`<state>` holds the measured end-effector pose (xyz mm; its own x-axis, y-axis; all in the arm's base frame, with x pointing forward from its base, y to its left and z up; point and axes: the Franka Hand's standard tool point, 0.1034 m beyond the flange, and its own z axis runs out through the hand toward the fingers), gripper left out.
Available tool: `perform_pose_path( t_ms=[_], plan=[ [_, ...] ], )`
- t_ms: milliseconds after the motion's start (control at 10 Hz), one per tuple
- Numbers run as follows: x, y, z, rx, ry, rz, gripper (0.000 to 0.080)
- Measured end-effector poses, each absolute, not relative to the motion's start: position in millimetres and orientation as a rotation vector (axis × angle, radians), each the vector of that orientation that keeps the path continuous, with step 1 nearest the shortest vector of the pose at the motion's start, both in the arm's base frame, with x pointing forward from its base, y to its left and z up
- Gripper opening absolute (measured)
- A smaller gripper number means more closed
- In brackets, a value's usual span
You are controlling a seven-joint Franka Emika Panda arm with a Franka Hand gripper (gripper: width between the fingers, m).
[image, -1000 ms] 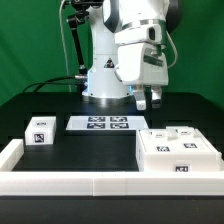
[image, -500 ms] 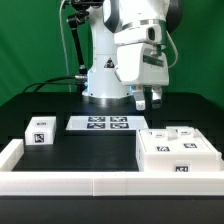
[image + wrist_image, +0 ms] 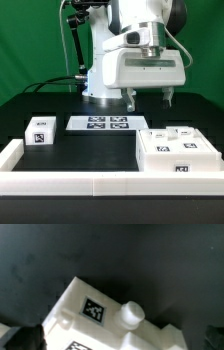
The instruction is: Assemble cabinet
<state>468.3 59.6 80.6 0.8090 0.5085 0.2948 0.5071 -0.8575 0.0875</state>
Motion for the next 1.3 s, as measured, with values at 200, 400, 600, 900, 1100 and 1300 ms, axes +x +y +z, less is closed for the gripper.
perform_pose_path(
  t_ms=[200, 400, 600, 900, 1100, 1300],
  plan=[
    [468.2, 59.7, 80.6, 3.059, 0.619, 0.491, 0.0797],
    [465.1, 74.5, 77.5, 3.126, 0.373, 0.48, 0.0797],
    [466.4, 71.6, 65.4, 3.164, 0.155, 0.451, 0.0797],
    [466.9, 69.7, 60.9, 3.17, 0.089, 0.451, 0.0797],
    [466.3, 69.8, 60.3, 3.171, 0.088, 0.449, 0.0797],
    [463.2, 80.9, 50.0, 3.183, -0.011, 0.424, 0.0797]
  ],
)
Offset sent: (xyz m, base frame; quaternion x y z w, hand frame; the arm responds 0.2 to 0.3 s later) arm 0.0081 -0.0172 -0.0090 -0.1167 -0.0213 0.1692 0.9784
